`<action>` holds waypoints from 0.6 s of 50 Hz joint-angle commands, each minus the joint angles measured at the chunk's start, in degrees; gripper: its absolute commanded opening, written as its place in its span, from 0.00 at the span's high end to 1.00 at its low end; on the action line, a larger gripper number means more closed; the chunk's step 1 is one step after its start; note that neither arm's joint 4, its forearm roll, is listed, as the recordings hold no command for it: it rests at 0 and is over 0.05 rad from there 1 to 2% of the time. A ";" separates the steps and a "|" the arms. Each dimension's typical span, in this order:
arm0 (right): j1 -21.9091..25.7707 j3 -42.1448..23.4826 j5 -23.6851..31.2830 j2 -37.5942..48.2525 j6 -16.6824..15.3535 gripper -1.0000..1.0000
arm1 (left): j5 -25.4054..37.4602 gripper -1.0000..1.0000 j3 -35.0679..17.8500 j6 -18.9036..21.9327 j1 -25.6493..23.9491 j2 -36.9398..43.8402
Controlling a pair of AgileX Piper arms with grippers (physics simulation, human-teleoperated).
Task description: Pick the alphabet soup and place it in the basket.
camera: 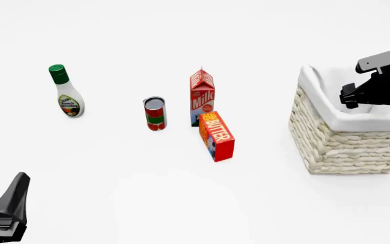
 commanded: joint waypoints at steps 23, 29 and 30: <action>0.54 0.72 2.08 -5.53 0.49 0.00 | 0.00 0.00 0.00 0.00 0.00 0.00; 0.39 1.45 3.19 -8.74 0.31 0.00 | 0.00 0.00 0.00 0.00 0.00 0.00; 0.37 1.52 3.38 -9.27 0.29 0.00 | 0.00 0.00 0.00 0.00 0.00 0.00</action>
